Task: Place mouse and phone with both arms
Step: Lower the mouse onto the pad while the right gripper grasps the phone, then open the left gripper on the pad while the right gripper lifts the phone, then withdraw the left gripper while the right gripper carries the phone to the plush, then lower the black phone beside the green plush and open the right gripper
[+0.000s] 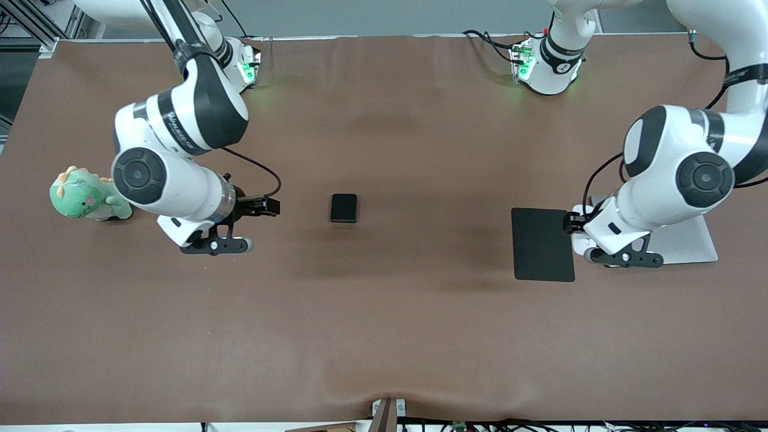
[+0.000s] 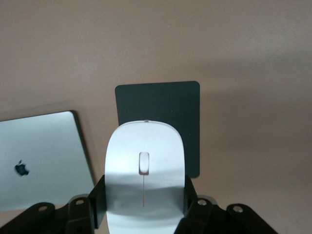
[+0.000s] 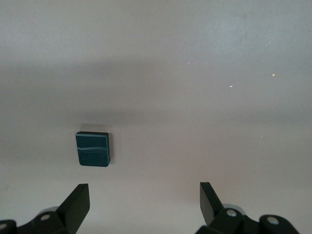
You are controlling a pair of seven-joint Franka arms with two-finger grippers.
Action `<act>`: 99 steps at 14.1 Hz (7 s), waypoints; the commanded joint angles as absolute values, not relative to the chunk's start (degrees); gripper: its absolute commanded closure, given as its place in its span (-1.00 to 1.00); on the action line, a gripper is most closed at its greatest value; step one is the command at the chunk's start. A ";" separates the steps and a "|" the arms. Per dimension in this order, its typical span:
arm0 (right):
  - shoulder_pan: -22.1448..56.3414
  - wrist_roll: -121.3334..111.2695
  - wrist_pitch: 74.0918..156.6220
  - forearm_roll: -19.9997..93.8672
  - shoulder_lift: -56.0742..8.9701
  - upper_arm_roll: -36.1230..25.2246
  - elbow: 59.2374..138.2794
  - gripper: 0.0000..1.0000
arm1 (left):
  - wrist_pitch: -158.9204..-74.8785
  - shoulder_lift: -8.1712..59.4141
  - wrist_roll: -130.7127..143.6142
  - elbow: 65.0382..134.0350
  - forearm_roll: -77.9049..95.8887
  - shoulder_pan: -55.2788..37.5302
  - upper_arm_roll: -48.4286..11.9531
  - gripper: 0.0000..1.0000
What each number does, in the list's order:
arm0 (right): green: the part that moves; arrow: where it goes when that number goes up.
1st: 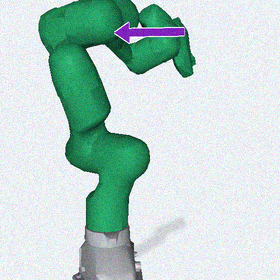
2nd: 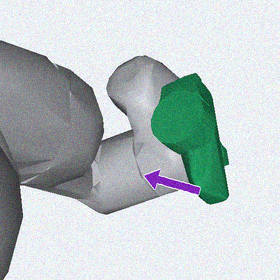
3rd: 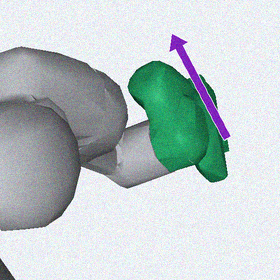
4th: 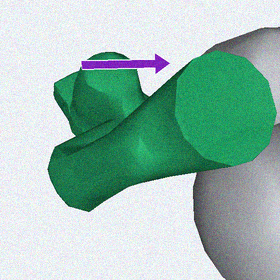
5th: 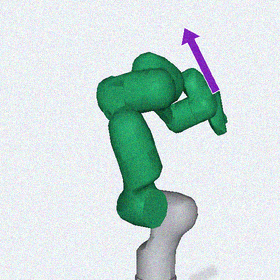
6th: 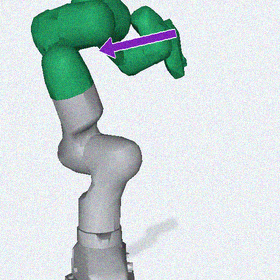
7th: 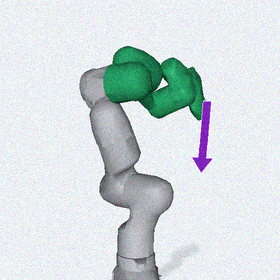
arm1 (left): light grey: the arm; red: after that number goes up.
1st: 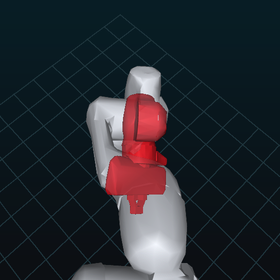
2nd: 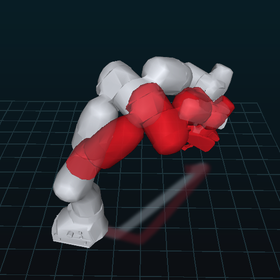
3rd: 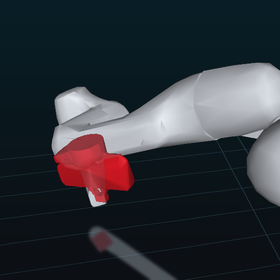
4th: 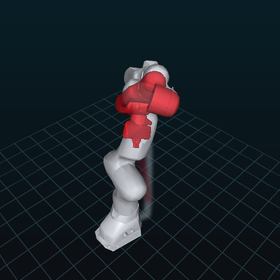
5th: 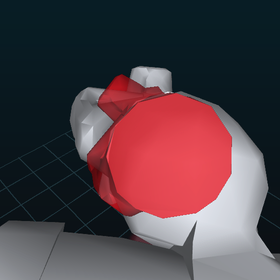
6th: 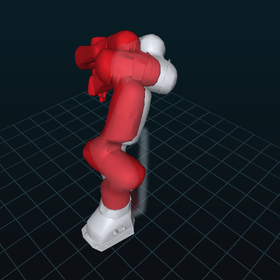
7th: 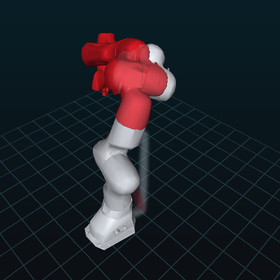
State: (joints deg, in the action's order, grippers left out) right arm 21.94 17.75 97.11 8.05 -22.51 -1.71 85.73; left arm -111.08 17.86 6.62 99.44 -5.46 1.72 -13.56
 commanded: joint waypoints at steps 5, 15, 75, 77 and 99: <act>26.27 18.72 105.79 10.46 -26.10 -2.20 91.56 -1.00 | -126.73 21.17 5.36 108.55 -5.62 2.46 -13.80 1.00; 32.25 24.87 115.31 10.55 -30.40 -2.20 95.97 -1.00 | -132.19 30.40 5.62 108.54 -9.66 2.37 -13.71 1.00; 23.56 8.71 126.21 12.83 -24.00 -15.90 117.33 1.00 | -75.85 -2.81 3.44 86.22 0.53 -0.88 -7.29 -1.00; 22.16 5.64 126.30 12.83 -23.30 -16.61 118.65 1.00 | -75.94 -2.55 3.34 86.13 0.44 -0.88 -7.21 -1.00; 18.81 -16.70 141.59 13.01 -23.29 -26.28 132.71 1.00 | -80.68 -1.67 -0.62 89.56 -0.70 2.81 -7.47 -1.00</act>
